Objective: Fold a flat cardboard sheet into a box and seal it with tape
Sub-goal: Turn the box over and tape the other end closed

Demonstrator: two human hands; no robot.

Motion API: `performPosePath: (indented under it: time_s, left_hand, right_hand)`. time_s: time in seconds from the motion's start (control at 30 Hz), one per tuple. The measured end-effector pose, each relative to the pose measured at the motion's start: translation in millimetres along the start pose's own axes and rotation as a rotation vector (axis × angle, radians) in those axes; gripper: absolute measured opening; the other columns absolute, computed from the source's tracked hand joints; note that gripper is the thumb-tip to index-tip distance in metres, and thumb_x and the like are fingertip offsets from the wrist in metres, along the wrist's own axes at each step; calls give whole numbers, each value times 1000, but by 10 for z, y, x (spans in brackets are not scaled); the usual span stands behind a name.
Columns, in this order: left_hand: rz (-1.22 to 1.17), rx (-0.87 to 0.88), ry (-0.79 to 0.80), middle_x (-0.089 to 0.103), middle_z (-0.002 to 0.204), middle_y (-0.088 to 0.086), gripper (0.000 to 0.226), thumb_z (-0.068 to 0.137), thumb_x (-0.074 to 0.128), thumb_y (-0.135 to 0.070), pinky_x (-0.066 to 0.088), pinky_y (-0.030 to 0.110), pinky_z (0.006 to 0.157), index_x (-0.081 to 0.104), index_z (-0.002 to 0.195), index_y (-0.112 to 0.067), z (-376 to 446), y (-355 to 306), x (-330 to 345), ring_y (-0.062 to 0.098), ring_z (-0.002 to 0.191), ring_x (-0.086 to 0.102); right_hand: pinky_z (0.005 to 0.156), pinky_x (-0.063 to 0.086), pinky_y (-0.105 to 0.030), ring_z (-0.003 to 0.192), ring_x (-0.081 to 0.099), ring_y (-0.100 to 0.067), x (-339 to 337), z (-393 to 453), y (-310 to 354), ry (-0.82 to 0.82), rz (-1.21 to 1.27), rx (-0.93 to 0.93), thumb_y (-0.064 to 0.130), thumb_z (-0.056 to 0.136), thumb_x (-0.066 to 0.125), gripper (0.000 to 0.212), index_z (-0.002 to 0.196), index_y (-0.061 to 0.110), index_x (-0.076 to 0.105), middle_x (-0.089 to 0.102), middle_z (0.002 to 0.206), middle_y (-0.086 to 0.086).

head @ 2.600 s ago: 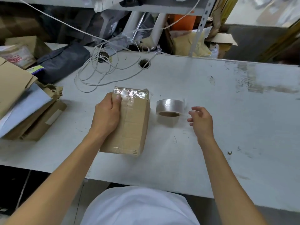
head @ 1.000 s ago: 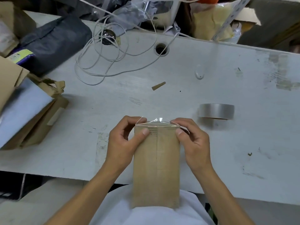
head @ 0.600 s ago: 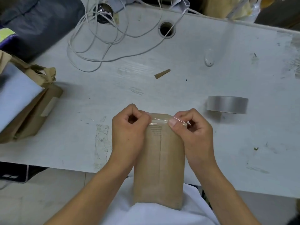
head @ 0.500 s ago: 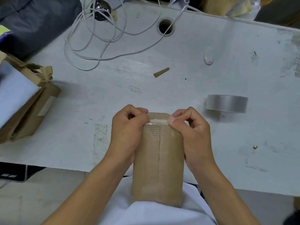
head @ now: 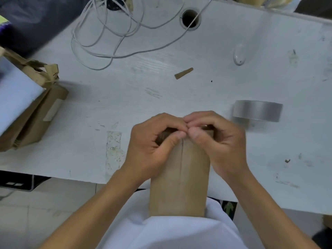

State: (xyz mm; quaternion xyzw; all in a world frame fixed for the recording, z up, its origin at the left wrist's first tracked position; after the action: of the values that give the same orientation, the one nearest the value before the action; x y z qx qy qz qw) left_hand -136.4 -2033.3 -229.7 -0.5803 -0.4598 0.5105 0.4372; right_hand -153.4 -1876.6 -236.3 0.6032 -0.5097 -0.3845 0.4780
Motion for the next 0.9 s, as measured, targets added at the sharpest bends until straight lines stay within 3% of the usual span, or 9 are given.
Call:
performPosePath:
  time_s: [0.1, 0.23, 0.33, 0.43, 0.57, 0.67, 0.77, 0.83, 0.9]
  left_hand:
    - [-277, -146, 64, 73, 98, -1, 11, 93, 58, -9, 51, 33, 89, 68, 92, -6, -8, 253, 28, 22, 101, 69]
    - [-443, -226, 154, 65, 106, 7, 40, 98, 53, -43, 46, 36, 92, 63, 101, -4, -32, 424, 100, 24, 102, 61]
    - [-523, -246, 109, 61, 106, 15, 49, 97, 52, -50, 46, 37, 93, 59, 102, -2, -34, 457, 167, 26, 102, 61]
    - [-545, -251, 63, 58, 105, 17, 53, 97, 50, -52, 47, 37, 92, 59, 104, 0, -51, 495, 187, 26, 101, 60]
    - [-487, -270, 78, 57, 99, 29, 66, 92, 54, -57, 46, 48, 89, 64, 99, 7, -32, 586, 216, 38, 94, 58]
    - [-405, -274, 125, 61, 100, 26, 84, 84, 50, -76, 45, 60, 87, 66, 103, 5, 8, 685, 190, 45, 95, 59]
    - [-328, -273, 162, 67, 112, 14, 84, 77, 43, -87, 41, 70, 95, 68, 106, -13, 45, 691, 115, 43, 108, 59]
    - [-238, -301, 184, 63, 125, 2, 87, 74, 35, -92, 39, 63, 103, 64, 119, -23, 21, 630, 82, 29, 121, 55]
    - [-82, -390, 213, 49, 143, -6, 102, 67, 26, -98, 31, 50, 116, 50, 138, -30, -72, 581, 116, 16, 138, 38]
  right_hand:
    - [92, 50, -29, 110, 67, -21, 62, -5, -150, 105, 134, 75, 7, 89, 58, 16, 98, 11, 71, 73, 112, 1]
    - [102, 43, -40, 121, 58, -30, 75, 47, -285, 159, 171, 101, 11, 91, 48, 24, 106, 2, 65, 63, 122, -18]
    - [100, 42, -45, 113, 57, -32, 132, 44, -330, 124, 265, 74, 11, 92, 46, 23, 102, -1, 62, 59, 118, -23]
    - [98, 40, -46, 105, 55, -35, 140, 54, -414, 94, 254, 31, 30, 99, 50, 34, 96, -1, 64, 62, 110, -22]
    - [93, 44, -43, 100, 57, -32, 157, 123, -485, 136, 207, 23, 53, 94, 52, 53, 88, 1, 59, 61, 106, -21]
    - [91, 44, -50, 101, 57, -37, 119, 210, -529, 193, 14, -12, 69, 87, 45, 70, 82, 1, 56, 61, 104, -18]
    - [99, 36, -41, 114, 51, -28, -27, 265, -397, 264, -359, -81, 54, 89, 34, 56, 95, 8, 64, 62, 115, -5]
    - [103, 32, -28, 120, 47, -19, -129, 282, -147, 254, -582, -64, 44, 85, 31, 50, 111, 19, 66, 56, 123, 0]
    - [99, 38, -28, 117, 50, -16, -66, 230, 102, 282, -823, 36, 48, 83, 28, 53, 117, 30, 64, 55, 122, 4]
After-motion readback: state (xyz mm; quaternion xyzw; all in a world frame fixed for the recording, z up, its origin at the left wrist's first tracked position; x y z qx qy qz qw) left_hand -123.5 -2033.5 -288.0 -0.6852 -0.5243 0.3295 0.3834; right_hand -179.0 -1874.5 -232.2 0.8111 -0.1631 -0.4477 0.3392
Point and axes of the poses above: each hand's wrist, its own z-axis towards the middle knuckle, its own x-axis out of the palm, y = z × x, the point moved 5 cm from there along z, towards the middle knuckle
